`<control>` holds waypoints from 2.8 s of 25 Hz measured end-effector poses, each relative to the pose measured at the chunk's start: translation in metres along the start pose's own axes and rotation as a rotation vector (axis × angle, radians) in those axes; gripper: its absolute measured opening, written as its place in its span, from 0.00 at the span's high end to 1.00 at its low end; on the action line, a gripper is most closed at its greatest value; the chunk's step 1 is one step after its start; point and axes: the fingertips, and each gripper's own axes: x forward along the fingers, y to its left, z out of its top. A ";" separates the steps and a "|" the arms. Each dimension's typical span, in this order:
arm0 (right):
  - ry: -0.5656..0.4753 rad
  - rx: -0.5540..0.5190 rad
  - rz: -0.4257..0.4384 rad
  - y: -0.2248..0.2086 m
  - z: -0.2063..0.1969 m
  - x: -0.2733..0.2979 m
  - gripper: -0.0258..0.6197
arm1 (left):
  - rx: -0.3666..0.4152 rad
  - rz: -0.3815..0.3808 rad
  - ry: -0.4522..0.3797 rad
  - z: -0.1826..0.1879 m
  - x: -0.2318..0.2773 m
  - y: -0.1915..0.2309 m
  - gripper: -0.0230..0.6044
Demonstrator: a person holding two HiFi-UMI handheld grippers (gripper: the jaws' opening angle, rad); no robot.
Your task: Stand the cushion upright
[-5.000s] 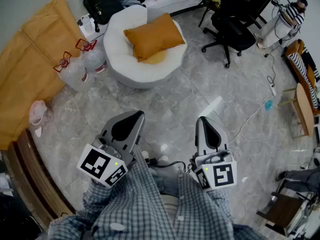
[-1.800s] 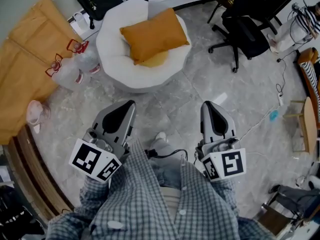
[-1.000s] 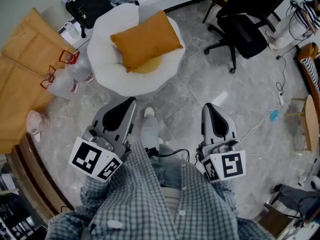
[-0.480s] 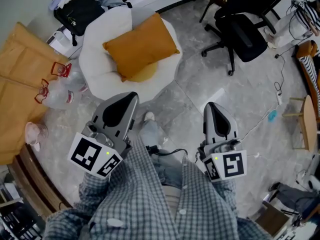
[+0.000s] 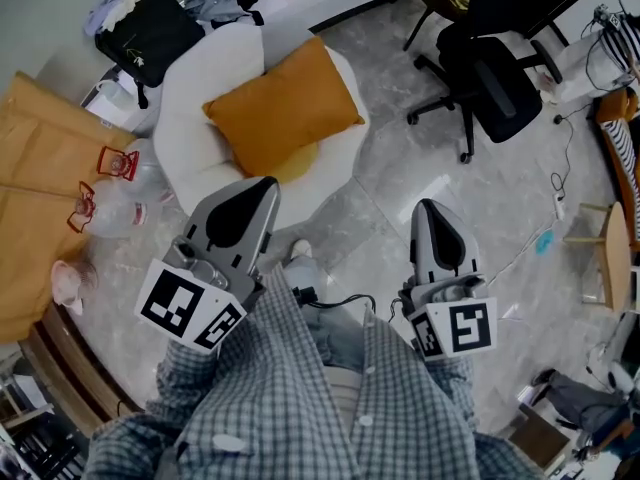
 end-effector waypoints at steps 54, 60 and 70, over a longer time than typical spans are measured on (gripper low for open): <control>0.259 -0.218 0.898 0.004 -0.064 0.357 0.95 | -0.271 0.801 -0.066 -0.051 0.085 0.166 0.95; 0.300 -0.255 0.939 0.043 -0.101 0.369 0.95 | -0.348 0.844 -0.080 -0.093 0.066 0.189 0.95; 0.297 -0.408 1.013 0.124 -0.162 0.430 0.95 | -0.476 0.830 -0.184 -0.173 0.035 0.238 0.95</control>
